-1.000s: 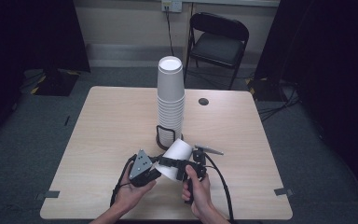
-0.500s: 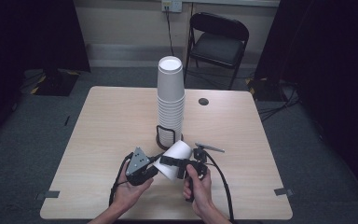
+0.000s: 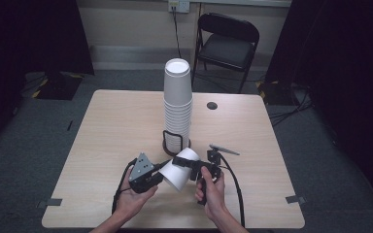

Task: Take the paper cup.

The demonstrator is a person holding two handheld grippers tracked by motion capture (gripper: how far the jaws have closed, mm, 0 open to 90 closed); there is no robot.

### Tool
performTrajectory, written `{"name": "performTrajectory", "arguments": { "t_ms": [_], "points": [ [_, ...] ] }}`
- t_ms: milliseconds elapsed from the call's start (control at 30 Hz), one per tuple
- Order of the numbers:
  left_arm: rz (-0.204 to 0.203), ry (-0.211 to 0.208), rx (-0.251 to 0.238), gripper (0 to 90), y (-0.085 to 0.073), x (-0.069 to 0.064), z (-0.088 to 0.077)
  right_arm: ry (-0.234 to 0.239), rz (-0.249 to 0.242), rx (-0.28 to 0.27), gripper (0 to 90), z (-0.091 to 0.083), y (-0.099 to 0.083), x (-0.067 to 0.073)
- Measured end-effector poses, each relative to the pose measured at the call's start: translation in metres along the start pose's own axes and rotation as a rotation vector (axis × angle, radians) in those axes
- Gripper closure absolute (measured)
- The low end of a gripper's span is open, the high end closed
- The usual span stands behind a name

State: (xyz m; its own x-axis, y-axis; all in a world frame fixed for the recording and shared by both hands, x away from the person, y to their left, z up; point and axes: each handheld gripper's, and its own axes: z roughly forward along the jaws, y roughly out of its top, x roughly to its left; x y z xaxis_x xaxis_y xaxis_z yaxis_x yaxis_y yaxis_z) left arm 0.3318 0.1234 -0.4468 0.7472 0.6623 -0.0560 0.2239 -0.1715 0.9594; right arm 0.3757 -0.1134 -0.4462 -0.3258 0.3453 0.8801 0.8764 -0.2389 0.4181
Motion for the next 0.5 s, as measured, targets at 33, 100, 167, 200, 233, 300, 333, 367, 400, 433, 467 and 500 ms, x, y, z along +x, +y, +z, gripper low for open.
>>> {"name": "performTrajectory", "arguments": {
  "t_ms": [33,100,167,200,233,300,333,367,400,433,467,500],
  "points": [
    [-0.003,-0.005,0.006,86.6,0.000,0.000,0.000,-0.002,-0.007,-0.001,9.8,-0.001,0.001,-0.001],
    [-0.013,-0.014,0.017,86.6,0.000,0.001,-0.001,-0.012,-0.021,-0.004,9.9,-0.002,0.003,-0.002],
    [-0.026,-0.029,0.031,86.6,0.001,0.002,-0.002,-0.029,-0.033,-0.015,10.7,-0.003,0.007,-0.002],
    [-0.026,-0.029,0.031,86.6,0.001,0.002,-0.002,-0.037,-0.025,-0.022,12.0,-0.004,0.009,-0.003],
    [-0.033,-0.035,0.038,86.6,0.001,0.002,-0.003,-0.037,-0.025,-0.022,12.0,-0.004,0.009,-0.003],
    [-0.035,-0.040,0.053,86.6,0.003,0.001,-0.006,-0.059,-0.040,-0.048,12.6,-0.009,0.015,-0.004],
    [-0.047,-0.048,0.064,86.6,0.003,0.001,-0.006,-0.065,-0.050,-0.051,12.6,-0.011,0.016,-0.004],
    [-0.050,-0.048,0.069,86.6,0.004,0.002,-0.006,-0.076,-0.065,-0.054,12.6,-0.012,0.017,-0.004],
    [-0.041,-0.045,0.072,86.5,0.004,0.002,-0.006,-0.097,-0.091,-0.061,12.6,-0.014,0.018,-0.003],
    [-0.048,-0.051,0.080,86.5,0.005,0.003,-0.006,-0.110,-0.108,-0.066,12.7,-0.014,0.018,-0.003],
    [-0.064,-0.059,0.088,86.5,0.006,0.004,-0.006,-0.115,-0.113,-0.069,12.7,-0.014,0.018,-0.003],
    [-0.064,-0.059,0.088,86.5,0.006,0.004,-0.006,-0.120,-0.124,-0.069,12.7,-0.015,0.019,-0.003]
  ]
}}
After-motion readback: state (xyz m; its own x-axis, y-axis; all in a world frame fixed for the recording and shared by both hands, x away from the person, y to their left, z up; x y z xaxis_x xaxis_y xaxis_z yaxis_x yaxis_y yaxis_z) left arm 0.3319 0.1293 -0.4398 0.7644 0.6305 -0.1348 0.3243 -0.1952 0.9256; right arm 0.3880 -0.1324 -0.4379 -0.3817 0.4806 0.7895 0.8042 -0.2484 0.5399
